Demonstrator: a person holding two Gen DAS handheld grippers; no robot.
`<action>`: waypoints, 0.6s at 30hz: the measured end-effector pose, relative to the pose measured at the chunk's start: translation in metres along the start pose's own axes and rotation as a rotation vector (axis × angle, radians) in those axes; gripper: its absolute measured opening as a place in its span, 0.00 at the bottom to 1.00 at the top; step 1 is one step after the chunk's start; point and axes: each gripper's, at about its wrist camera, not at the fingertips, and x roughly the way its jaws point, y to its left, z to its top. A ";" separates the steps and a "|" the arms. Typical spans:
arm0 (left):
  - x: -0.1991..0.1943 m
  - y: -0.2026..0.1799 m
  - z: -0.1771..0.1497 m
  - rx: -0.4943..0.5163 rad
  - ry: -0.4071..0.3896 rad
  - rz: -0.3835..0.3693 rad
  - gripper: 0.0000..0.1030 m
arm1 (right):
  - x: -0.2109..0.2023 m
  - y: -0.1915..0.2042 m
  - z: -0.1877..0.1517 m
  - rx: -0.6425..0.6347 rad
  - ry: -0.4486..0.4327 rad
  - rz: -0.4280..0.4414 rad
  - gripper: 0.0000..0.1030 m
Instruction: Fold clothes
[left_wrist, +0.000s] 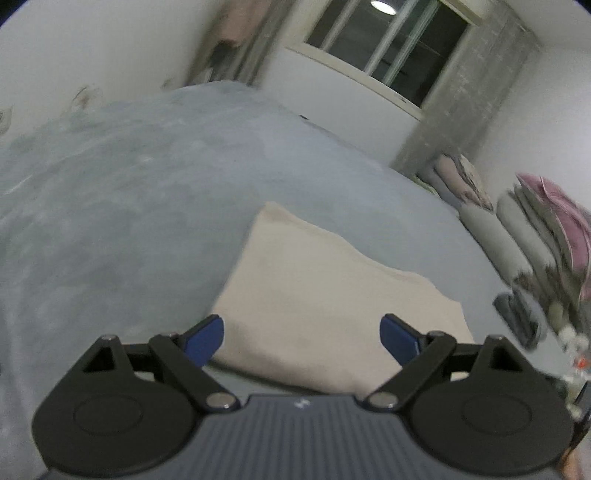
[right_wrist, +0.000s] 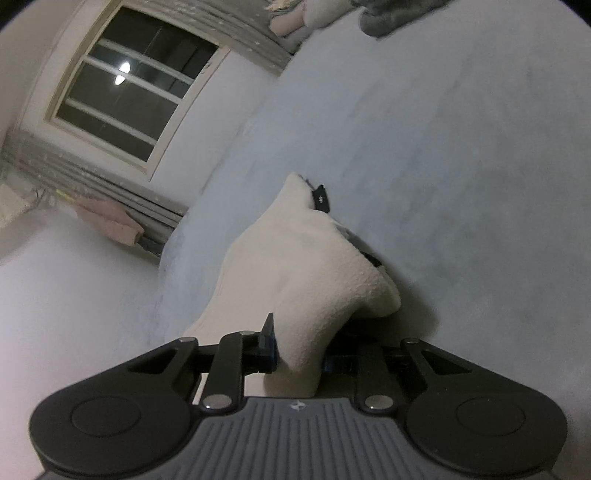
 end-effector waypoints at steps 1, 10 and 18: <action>-0.002 0.006 0.002 -0.034 0.013 -0.012 0.89 | -0.001 0.004 -0.002 -0.027 -0.012 -0.013 0.21; -0.035 0.062 0.036 -0.337 -0.030 -0.101 0.91 | -0.016 0.101 -0.032 -0.649 -0.194 -0.197 0.20; -0.047 0.099 0.052 -0.430 -0.068 -0.084 0.92 | 0.011 0.236 -0.160 -1.271 -0.233 -0.147 0.19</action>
